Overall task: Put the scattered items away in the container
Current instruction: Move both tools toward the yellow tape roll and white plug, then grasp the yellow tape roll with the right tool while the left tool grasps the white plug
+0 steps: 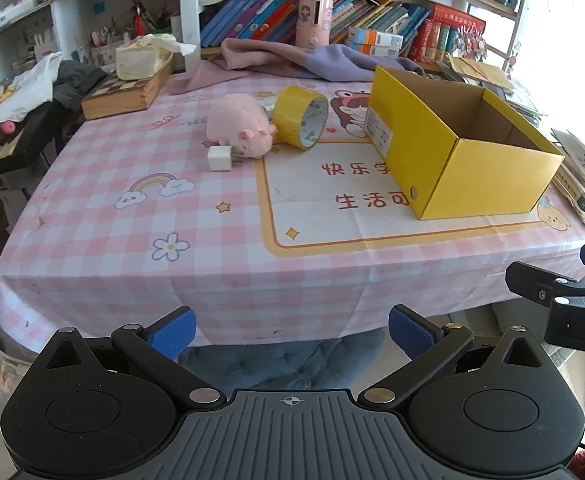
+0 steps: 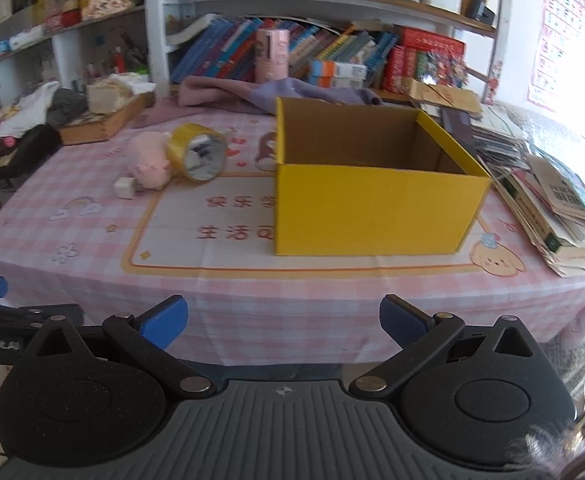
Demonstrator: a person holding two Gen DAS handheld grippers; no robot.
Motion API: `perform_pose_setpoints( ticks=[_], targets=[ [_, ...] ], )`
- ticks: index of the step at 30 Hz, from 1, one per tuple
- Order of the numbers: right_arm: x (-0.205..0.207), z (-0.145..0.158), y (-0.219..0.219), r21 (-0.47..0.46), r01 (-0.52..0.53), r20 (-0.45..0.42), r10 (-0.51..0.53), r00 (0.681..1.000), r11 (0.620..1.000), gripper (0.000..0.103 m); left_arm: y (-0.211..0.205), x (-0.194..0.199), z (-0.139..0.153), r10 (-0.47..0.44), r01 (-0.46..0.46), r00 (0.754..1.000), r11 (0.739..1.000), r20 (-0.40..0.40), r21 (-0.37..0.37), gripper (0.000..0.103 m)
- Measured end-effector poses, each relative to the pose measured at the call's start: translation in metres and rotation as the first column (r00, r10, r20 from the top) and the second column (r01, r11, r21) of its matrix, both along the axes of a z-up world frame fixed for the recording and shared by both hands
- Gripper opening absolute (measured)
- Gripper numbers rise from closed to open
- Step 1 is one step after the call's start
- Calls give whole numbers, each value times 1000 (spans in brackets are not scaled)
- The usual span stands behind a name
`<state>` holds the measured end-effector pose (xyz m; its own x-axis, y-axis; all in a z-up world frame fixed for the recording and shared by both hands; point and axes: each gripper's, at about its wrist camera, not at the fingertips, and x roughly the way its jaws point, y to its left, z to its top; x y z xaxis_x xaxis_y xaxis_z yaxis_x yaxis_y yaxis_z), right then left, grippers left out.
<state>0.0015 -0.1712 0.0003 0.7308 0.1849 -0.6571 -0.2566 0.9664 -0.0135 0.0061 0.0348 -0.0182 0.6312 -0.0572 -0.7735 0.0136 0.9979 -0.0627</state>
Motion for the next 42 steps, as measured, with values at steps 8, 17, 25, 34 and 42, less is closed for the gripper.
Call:
perform_pose_setpoints(
  ticks=[8, 17, 25, 34, 42],
  targets=[
    [-6, 8, 18, 40, -107, 31, 106, 994, 993, 102, 15, -13, 3, 34, -34, 999, 999, 26, -20, 103],
    [-1, 10, 28, 64, -168, 64, 164, 984, 984, 101, 22, -14, 5, 61, -60, 997, 998, 51, -15, 102],
    [30, 9, 48, 91, -228, 65, 222, 973, 969, 101, 35, 2, 6, 108, -109, 991, 994, 84, 14, 101],
    [92, 12, 67, 101, -281, 68, 275, 959, 954, 101, 44, 44, -3, 118, -126, 986, 990, 122, 64, 101],
    [161, 16, 100, 41, -365, 100, 359, 928, 930, 101, 50, 99, -16, 126, -134, 980, 990, 151, 48, 102]
  ],
)
